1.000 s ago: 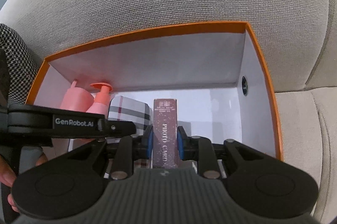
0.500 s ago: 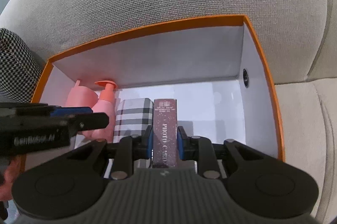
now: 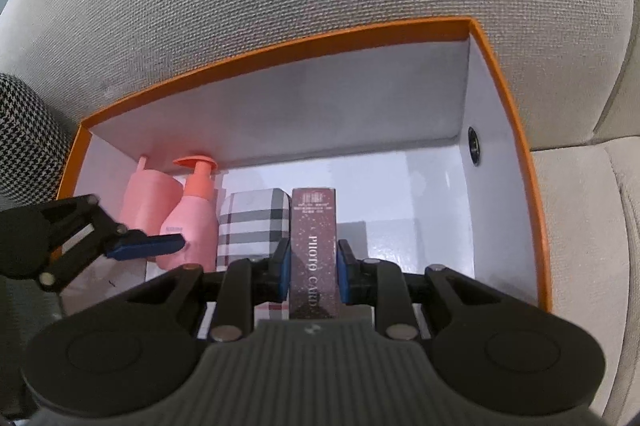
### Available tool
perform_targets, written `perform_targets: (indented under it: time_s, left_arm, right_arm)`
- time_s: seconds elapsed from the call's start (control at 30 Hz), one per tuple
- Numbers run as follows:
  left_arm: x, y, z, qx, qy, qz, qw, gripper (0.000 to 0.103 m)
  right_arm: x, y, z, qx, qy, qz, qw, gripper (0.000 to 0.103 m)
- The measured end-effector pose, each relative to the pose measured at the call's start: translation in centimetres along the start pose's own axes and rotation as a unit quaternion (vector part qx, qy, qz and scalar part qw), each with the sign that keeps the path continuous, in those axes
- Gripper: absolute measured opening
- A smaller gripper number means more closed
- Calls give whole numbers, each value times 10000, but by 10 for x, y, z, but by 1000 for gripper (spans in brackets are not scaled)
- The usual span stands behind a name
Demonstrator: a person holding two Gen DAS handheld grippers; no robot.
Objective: Organize rigid objects
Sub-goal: 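Lower the plaid wallet into the box with the left gripper while the right lowers the PHOTO CARD box, then open both grippers and set the wallet and PHOTO CARD box beside the pink bottles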
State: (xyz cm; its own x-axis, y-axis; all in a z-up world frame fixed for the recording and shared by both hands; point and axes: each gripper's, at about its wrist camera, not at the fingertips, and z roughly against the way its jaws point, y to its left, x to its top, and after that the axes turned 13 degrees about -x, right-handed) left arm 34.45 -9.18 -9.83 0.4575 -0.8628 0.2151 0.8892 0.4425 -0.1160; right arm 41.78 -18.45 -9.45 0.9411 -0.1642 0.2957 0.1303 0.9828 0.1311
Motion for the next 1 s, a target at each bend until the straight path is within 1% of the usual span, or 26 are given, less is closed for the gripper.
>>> perform_targets:
  time_s: [0.07,0.17,0.3,0.47,0.5,0.53,0.57,0.63,0.67,0.73,0.8,0.87,0.9,1.0]
  left_arm:
    - [3,-4,-5,75,31,-136,9999,87]
    - [4,-6,-8,25,40,-151,9999,87]
    - [4,-9,-15,207,46,-312,9993,88]
    - [-2,2,-14,104,-184,-202,9996,80]
    - [-3,5,-13,149,-249,-194,9994,78]
    - [-4,7,-11,226,-295,-187,9991,78]
    - [-4,10,-10,373,-324,-165,9986,77]
    - [-4,16,-7,573,-358,-69,9977,74]
    - [-5,20,-6,607,-352,-11,9975,72]
    - [-7,28,-6,659,-367,125,9971,72]
    - [-10,30,-4,548,-430,208,9974,72]
    - [-14,28,-1,268,-487,148,9983,72]
    - [-15,24,-1,171,-477,62,9987,75]
    - [-11,16,-3,251,-381,-285,9985,82]
  right_arm:
    - [-1,-1,-1,33,36,-3,10000,24]
    - [0,-1,-4,95,106,-64,9999,24]
    - [4,0,-6,116,92,-71,9999,24]
    - [13,3,-9,142,45,-53,9999,24]
    - [15,3,-10,141,23,-57,9999,24]
    - [17,3,-10,139,1,-61,9999,24]
    - [20,3,-11,147,-10,-68,9999,24]
    - [24,3,-13,176,-33,-76,9998,24]
    - [25,2,-13,202,-49,-82,9997,24]
    - [28,0,-15,270,-65,-150,9995,24]
    - [30,-4,-17,274,-44,-216,9994,24]
    - [29,-3,-18,154,-30,-136,9998,24]
    - [27,-4,-16,144,-47,-72,9999,24]
    - [27,-5,-16,266,67,-4,9996,26]
